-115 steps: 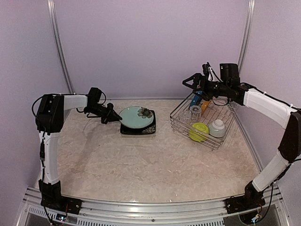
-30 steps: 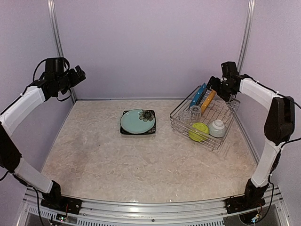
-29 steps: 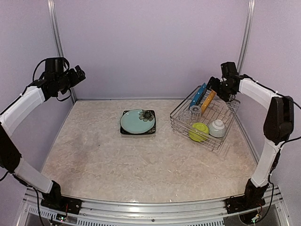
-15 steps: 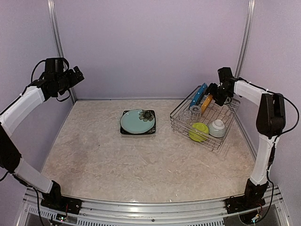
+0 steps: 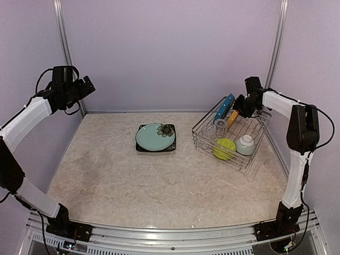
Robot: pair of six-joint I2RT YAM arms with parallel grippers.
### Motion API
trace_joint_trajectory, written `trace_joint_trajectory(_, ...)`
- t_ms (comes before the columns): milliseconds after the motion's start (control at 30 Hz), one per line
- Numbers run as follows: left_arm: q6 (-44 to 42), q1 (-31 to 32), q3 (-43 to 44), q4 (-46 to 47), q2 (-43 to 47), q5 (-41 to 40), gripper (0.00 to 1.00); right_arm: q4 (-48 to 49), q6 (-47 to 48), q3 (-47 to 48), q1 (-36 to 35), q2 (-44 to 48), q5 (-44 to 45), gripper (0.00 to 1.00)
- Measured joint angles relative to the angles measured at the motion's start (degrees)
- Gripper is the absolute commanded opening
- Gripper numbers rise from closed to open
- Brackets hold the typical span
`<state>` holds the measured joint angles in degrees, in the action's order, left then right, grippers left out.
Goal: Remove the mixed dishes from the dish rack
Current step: Grab the plate from the dish rack.
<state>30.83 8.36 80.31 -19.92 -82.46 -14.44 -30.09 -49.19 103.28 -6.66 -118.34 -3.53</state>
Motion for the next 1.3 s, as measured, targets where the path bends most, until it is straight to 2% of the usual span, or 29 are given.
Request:
trace_joint_trajectory(333,1.07,0.02,0.11,-0.11,-1.6,0.02,0.99,-3.37,-0.26,1.7,0.2,0.0,1.88,0.24)
trace_joint_trajectory(833,1.31,1.09,1.7,-0.26,-3.96,0.04,0.99,-10.32,1.86,6.01,0.42,-0.26,4.2,0.24)
trace_joint_trajectory(1300,1.31,1.44,1.73,-0.24,-5.31,0.22,0.99,-18.21,6.29,15.89,-1.6,-0.59,11.37,0.19)
